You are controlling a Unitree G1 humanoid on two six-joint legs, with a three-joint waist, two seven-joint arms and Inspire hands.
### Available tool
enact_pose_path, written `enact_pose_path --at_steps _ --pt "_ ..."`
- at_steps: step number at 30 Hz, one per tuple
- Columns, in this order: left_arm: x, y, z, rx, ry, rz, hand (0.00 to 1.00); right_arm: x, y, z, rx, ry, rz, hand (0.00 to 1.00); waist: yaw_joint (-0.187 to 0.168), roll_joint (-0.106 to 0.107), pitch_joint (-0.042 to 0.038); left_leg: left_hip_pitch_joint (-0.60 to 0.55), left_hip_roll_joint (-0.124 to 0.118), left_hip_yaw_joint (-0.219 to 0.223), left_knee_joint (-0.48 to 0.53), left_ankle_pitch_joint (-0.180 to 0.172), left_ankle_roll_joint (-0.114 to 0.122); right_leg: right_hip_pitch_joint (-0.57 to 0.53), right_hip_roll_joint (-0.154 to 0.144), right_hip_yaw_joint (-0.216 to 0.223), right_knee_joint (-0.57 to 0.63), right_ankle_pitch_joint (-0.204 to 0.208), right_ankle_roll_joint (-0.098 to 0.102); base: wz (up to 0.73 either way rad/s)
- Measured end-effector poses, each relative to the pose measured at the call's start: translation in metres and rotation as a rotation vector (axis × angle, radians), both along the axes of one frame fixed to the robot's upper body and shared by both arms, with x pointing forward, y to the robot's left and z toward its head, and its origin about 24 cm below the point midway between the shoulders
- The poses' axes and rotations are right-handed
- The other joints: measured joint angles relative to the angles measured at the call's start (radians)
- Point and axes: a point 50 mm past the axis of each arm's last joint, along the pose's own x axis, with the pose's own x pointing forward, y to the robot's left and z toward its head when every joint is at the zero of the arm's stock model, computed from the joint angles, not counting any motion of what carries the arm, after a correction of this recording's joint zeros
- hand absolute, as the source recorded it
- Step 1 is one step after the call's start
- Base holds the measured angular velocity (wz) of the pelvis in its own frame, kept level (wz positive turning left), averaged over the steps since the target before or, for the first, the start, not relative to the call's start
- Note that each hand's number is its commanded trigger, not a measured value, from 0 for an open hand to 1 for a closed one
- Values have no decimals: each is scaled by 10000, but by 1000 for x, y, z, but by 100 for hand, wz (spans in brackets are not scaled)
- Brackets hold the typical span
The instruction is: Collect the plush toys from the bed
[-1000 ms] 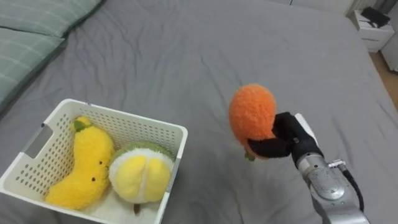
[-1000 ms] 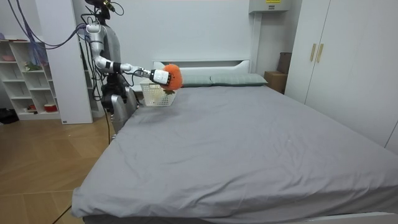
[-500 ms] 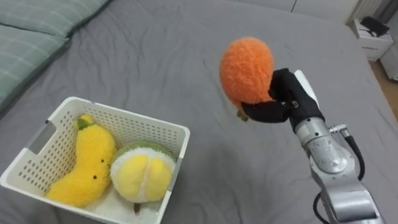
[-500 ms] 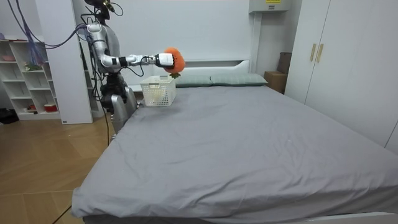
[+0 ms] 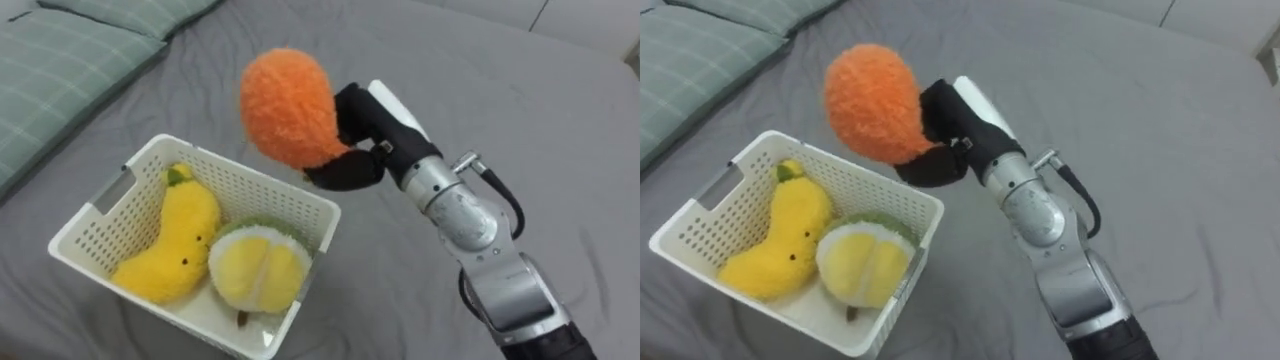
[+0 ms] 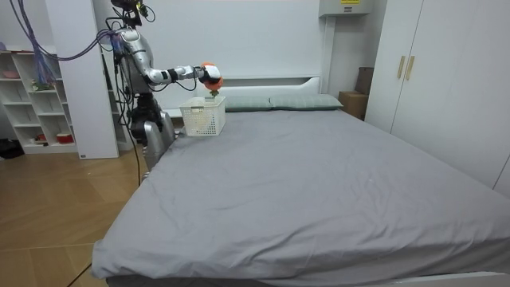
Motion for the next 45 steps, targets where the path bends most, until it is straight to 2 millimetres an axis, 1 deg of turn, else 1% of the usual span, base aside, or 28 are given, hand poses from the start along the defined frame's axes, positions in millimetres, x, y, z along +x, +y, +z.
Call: enact_pose_path --at_steps 1,2,3,4,6,7,8,9,10,13,15,18,24,32,37,42,45 --pt "1 0 0 -34 -17 -53 0 0 1 0 5 3 39 83 57 -31 -3 -12 -6 -22 8 0 0 -2 -5 -17 0 0 0 13" --pt "3 0 0 -64 -30 -167 0 -1 3 0 -9 40 129 75 126 -57 0 -27 -13 -71 15 1 1 1 -13 -82 0 0 1 14" --pt "3 1 1 -61 -10 -227 0 -2 5 -1 -67 101 305 73 148 -69 2 -36 -20 -148 35 2 4 22 -20 -172 -1 1 1 15" --pt "3 2 1 -57 -2 -246 0 -2 7 -2 -89 143 401 75 156 -81 0 -38 -22 -165 44 2 4 30 -21 -212 -1 1 1 10" --pt "4 4 1 -118 55 -309 0 -5 13 -5 -229 283 692 71 322 -86 8 -44 -27 -153 43 3 5 32 -28 -229 -2 0 1 0" --pt "4 4 1 -113 60 -315 0 -6 14 -6 -279 350 779 59 338 -87 8 -49 -28 -154 32 3 5 32 -31 -233 -2 0 2 0" --pt "5 6 2 -73 59 -336 0 -8 18 -8 -382 506 1030 21 391 -104 10 -66 -29 -156 -4 3 5 15 -34 -230 1 -1 4 0" --pt "7 7 3 12 47 -449 0 -10 23 -11 -498 652 1323 7 411 -134 17 -94 -31 -170 -1 3 5 -3 -38 -235 -1 -4 7 0" --pt "8 8 3 61 47 -525 0 -12 25 -12 -575 728 1475 0 422 -154 21 -102 -34 -191 4 4 4 -4 -38 -244 -1 -5 8 5" --pt "13 11 5 230 15 -765 0 -17 33 -16 -794 993 2107 0 468 -244 22 -130 -43 -233 18 6 2 -4 -39 -282 -8 -7 11 4" --pt "16 11 6 277 -30 -851 0 -20 38 -18 -928 1130 2433 0 603 -320 4 -162 -51 -240 33 6 3 -17 -41 -305 -16 -7 11 0" --pt "19 10 6 290 12 -997 0 -22 40 -22 -1120 1403 2565 0 675 -355 5 -206 -78 -327 138 13 14 -10 -59 -405 -22 -7 11 8" --pt "17 11 5 400 283 -1093 0 -25 44 -27 -1702 1738 2899 0 674 -357 11 -264 -118 -457 153 18 21 23 -91 -521 -18 -13 21 7" --pt "23 9 6 352 201 -1081 0 -24 40 -42 -2081 2430 2924 0 632 -352 16 -248 -132 -441 158 24 28 18 -104 -401 -1 -14 23 -1" --pt "24 9 6 338 168 -1074 0 -23 37 -43 -2399 2372 2777 0 591 -348 19 -262 -128 -432 137 23 28 -10 -95 -374 -14 -18 30 0" --pt "24 9 6 324 165 -1064 0 -22 35 -43 -2356 2403 2737 0 582 -299 54 -209 -125 -376 120 24 29 0 -89 -299 -18 -19 32 -2" --pt "24 9 6 331 167 -1069 0 -20 33 -41 -1949 2464 2591 0 578 -268 75 -212 -124 -361 109 24 30 19 -90 -286 -14 -21 35 -1"
